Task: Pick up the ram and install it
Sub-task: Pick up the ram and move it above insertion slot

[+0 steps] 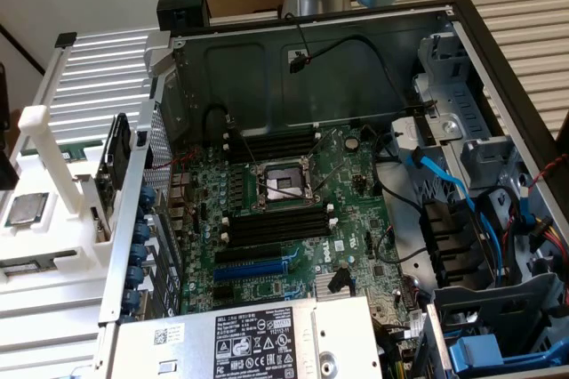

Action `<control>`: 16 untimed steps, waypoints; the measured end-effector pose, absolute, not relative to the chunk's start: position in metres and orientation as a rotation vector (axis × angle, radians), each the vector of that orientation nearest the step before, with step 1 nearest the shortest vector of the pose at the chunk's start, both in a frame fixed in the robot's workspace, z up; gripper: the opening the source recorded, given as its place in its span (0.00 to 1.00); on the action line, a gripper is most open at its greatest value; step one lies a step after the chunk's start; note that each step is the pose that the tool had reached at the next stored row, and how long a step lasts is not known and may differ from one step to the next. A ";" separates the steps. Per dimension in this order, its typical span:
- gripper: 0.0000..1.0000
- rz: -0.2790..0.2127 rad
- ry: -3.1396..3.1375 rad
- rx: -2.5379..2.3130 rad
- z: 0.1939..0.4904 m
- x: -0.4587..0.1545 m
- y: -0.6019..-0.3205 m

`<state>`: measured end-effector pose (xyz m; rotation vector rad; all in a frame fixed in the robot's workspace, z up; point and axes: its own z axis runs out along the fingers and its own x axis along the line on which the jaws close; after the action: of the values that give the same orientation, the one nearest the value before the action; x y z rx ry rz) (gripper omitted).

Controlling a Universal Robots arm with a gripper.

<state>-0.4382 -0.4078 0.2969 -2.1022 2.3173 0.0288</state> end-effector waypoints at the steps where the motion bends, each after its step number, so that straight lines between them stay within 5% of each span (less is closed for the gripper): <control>1: 0.10 0.029 2.317 -2.102 0.296 -0.438 -0.408; 16: 0.10 0.029 2.318 -2.102 0.285 -0.438 -0.408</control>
<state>-0.4383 -0.4079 0.2855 -2.1022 2.3177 0.0289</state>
